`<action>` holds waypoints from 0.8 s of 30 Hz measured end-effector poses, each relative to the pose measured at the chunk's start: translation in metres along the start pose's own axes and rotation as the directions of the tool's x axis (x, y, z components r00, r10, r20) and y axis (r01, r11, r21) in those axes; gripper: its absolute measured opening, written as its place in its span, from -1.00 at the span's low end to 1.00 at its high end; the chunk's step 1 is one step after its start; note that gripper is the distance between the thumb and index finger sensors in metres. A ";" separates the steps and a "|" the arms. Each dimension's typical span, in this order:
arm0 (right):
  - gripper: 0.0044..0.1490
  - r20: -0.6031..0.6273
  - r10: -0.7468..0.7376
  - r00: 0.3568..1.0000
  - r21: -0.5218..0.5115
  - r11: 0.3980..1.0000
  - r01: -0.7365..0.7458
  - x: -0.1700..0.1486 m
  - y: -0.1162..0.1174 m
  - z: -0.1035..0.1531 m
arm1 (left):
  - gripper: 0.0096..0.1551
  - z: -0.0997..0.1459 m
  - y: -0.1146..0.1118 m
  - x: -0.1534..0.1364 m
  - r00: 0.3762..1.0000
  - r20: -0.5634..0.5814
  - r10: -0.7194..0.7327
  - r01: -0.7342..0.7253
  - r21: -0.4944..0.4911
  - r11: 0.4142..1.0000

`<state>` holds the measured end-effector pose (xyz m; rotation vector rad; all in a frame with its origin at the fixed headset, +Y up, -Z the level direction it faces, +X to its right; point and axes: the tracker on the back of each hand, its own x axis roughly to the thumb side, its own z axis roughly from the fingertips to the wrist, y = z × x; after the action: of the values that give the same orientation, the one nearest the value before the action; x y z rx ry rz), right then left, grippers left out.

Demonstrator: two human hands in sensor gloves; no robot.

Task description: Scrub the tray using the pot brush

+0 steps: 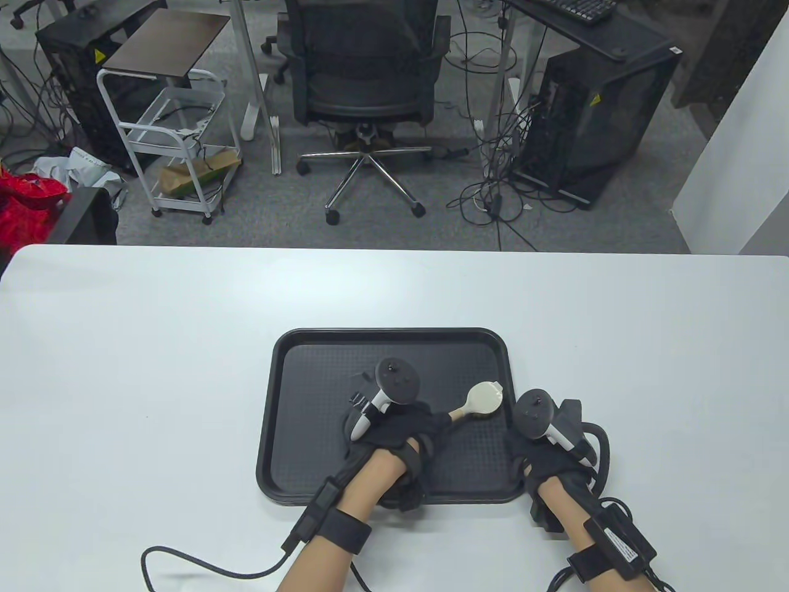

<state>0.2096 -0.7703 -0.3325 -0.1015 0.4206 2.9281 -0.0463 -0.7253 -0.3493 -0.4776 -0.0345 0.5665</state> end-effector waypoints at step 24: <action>-0.21 0.000 -0.004 1.000 0.001 1.000 0.004 0.000 0.000 0.000 | -0.26 0.020 0.084 -0.095 0.961 -0.272 -0.047 0.011 -0.132 0.991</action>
<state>0.2097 -0.7704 -0.3320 -0.1023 0.4218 2.9236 -0.1727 -0.7047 -0.3594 -0.6780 0.1879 0.4669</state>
